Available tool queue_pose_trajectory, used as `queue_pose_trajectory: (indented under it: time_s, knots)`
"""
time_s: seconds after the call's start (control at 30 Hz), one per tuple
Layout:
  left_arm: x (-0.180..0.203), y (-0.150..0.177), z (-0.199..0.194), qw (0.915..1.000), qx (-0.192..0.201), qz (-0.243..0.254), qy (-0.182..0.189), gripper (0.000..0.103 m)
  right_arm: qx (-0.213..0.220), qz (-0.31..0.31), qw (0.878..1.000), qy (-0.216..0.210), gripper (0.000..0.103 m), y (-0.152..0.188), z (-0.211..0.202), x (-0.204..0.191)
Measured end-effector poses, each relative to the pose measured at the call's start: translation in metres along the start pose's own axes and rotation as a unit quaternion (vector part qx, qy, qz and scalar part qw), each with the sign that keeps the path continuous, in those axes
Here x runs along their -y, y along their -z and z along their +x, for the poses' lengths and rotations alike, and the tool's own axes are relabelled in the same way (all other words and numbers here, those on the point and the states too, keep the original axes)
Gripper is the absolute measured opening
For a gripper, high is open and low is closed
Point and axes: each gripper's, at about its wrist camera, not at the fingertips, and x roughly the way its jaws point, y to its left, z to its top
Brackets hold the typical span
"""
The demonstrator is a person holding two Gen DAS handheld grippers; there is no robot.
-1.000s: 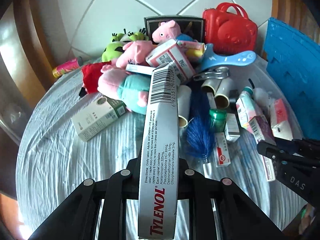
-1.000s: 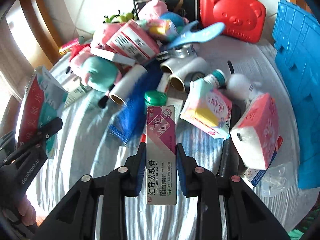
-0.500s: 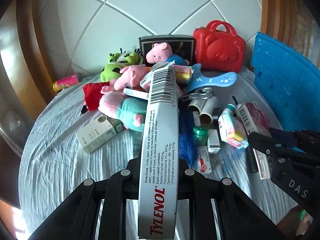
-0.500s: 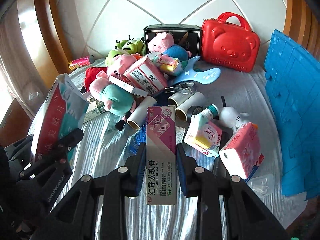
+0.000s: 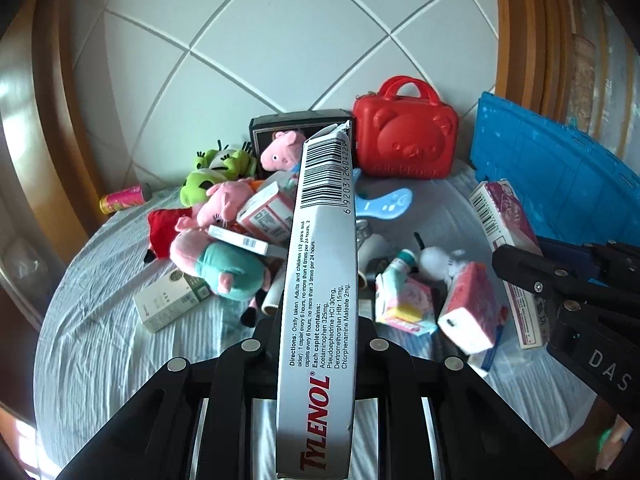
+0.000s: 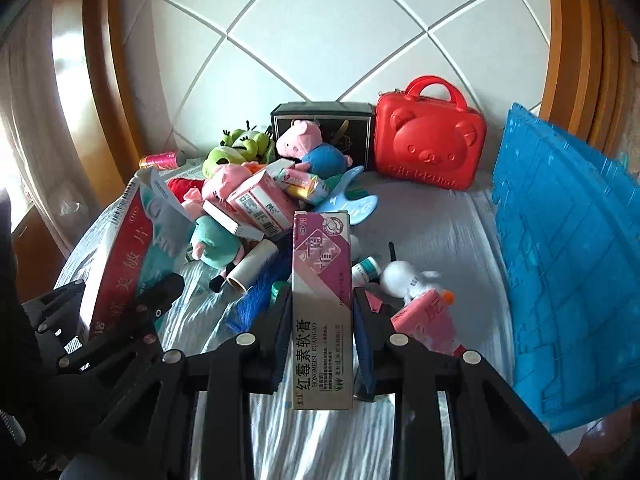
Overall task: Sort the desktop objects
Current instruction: 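Carry the Tylenol box with left tool while right carries ointment box to bin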
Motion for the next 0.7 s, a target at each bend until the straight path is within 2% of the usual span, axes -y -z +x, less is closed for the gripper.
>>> queue_pose_trajectory:
  time_s: [0.2, 0.33, 0.5, 0.63, 0.7]
  knots:
    - [0.09, -0.032, -0.038, 0.9986, 0.048, -0.021, -0.007, 0.019, 0.069, -0.024, 0.997, -0.008, 0.028, -0.014, -0.067, 0.084]
    - [0.164, -0.058, -0.066, 0.9962, 0.086, -0.017, 0.005, 0.019, 0.121, -0.022, 0.992, 0.011, 0.028, -0.018, -0.121, 0.159]
    - [0.26, -0.09, -0.093, 0.9921, 0.119, 0.005, 0.04, 0.019, 0.141, 0.008, 0.988, 0.064, 0.028, -0.007, -0.17, 0.259]
    - [0.332, -0.106, -0.099, 0.9894, 0.119, 0.033, 0.076, 0.019, 0.136, 0.043, 0.984, 0.105, 0.028, 0.01, -0.19, 0.329]
    - [0.356, -0.106, -0.091, 0.9897, 0.106, 0.044, 0.085, 0.019, 0.13, 0.059, 0.982, 0.122, 0.028, 0.018, -0.193, 0.358]
